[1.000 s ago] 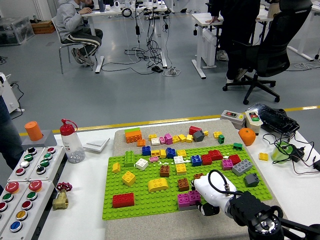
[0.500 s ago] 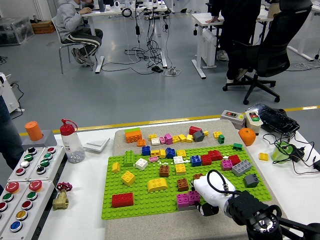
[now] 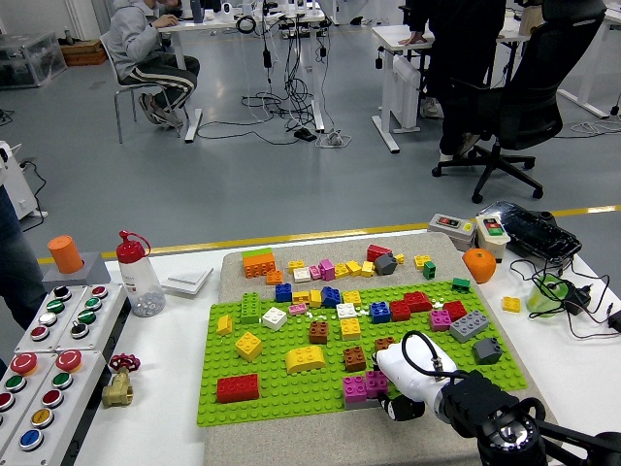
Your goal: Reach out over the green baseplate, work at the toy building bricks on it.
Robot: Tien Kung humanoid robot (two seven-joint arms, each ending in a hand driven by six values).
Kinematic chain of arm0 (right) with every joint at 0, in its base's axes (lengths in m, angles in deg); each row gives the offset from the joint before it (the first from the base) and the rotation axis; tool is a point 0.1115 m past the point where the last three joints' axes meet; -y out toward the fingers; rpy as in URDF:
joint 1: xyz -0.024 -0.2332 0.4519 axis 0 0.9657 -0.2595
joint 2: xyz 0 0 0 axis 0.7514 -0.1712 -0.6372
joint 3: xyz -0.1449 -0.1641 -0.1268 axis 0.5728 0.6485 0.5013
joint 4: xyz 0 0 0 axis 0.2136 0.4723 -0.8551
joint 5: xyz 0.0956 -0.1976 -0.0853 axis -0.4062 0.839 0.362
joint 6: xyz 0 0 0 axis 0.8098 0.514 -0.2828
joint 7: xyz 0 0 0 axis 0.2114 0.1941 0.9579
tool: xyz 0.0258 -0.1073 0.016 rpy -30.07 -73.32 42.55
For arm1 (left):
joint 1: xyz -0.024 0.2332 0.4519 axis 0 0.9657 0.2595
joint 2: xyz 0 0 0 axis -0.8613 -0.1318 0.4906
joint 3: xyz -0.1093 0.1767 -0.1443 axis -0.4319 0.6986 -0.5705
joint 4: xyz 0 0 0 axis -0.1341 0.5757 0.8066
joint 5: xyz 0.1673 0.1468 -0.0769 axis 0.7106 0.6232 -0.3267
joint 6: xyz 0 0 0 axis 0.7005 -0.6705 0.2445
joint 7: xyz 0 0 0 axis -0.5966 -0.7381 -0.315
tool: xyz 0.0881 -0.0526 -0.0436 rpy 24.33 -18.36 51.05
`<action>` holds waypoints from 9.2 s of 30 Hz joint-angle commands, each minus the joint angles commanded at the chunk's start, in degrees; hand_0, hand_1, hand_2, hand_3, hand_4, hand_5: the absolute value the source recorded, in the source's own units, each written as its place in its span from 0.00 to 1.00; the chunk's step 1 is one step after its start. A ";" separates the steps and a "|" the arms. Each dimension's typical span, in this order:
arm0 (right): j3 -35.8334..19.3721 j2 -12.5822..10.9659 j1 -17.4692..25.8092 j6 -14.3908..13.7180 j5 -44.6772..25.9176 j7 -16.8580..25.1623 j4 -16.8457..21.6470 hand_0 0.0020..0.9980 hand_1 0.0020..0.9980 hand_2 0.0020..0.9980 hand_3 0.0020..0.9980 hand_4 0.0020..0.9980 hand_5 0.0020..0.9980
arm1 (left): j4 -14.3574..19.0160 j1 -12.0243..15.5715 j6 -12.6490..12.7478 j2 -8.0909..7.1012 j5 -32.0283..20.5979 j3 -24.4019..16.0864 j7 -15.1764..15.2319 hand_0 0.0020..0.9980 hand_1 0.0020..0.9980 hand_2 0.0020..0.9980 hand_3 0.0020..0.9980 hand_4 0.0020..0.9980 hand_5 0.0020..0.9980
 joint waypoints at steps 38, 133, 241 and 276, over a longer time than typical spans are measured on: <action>0.65 -0.13 -0.60 1.30 0.39 1.88 0.33 0.54 0.60 0.67 0.74 0.61 0.39 | 0.03 0.01 0.06 0.02 -0.04 0.04 -0.05 0.63 0.60 0.60 0.39 0.34 0.98; -1.15 -8.45 9.48 -24.65 1.08 26.58 4.29 0.61 0.66 0.65 0.59 0.10 0.15 | 0.08 0.34 -0.43 0.39 2.00 -1.05 -0.64 0.63 0.60 0.60 0.40 0.34 0.98; -0.07 -4.90 7.22 -24.29 1.08 23.10 -1.50 0.55 0.63 0.63 0.60 0.14 0.15 | 0.07 0.04 -0.51 0.41 2.28 -1.08 -0.71 0.63 0.60 0.61 0.40 0.34 0.98; -0.44 -5.02 7.25 -24.48 1.08 22.74 0.53 0.54 0.62 0.63 0.59 0.14 0.14 | 0.08 0.07 -0.56 0.46 2.89 -1.50 -0.79 0.63 0.60 0.61 0.40 0.34 0.98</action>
